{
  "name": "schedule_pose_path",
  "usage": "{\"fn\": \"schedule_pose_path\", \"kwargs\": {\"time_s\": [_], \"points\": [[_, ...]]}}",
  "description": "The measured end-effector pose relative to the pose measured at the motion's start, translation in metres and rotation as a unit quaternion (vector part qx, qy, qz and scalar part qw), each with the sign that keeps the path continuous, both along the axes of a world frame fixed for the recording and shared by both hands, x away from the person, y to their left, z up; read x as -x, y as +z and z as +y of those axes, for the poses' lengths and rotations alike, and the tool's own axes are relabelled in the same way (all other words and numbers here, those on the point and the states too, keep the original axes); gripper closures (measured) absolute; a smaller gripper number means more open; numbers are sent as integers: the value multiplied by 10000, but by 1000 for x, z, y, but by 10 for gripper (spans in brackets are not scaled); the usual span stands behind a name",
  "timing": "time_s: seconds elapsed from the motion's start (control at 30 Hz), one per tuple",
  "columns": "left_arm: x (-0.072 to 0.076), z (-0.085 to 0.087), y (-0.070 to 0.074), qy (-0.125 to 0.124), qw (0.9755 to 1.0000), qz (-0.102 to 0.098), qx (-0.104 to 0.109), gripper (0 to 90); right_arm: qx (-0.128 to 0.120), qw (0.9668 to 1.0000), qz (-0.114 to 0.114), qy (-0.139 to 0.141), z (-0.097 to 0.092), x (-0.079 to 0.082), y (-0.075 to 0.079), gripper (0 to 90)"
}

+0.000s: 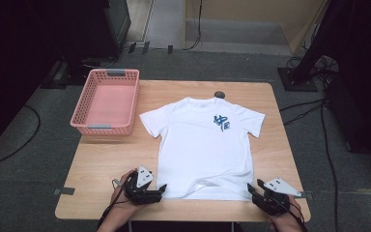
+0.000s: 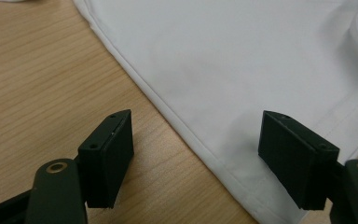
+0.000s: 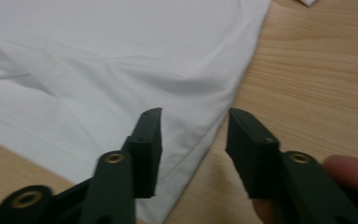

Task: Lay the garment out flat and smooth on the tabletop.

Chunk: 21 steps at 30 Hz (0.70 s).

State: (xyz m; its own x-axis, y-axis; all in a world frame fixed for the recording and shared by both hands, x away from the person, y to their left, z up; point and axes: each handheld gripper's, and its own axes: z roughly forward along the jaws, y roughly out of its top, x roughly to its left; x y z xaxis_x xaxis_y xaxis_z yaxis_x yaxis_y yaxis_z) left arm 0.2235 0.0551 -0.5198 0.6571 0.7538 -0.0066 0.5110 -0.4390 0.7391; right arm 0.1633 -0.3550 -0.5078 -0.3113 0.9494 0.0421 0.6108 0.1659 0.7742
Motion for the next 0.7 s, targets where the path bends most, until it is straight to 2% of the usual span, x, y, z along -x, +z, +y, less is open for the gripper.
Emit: {"fn": "schedule_pose_path", "kwargs": {"time_s": [0.07,0.17,0.3,0.33,0.47,0.63,0.7], "points": [[1,0,-1,42,10000,-56,36,256,-21,9997,-80,220,4,7,0,674],[2,0,-1,43,10000,-60,38,256,120,9985,-62,527,8,12,-4,670],[2,0,-2,58,10000,-58,46,256,327,9978,8,582,10,11,-12,668],[2,0,-2,62,10000,-60,45,256,429,9972,-31,606,10,12,-13,693],[2,0,-2,71,9999,-59,47,257,515,9972,-49,546,9,15,-13,870],[2,1,-2,72,9999,-60,50,257,338,9983,79,461,-3,17,-11,882],[1,1,-2,81,9999,-62,49,257,153,9992,136,342,-12,19,-11,879]]}}
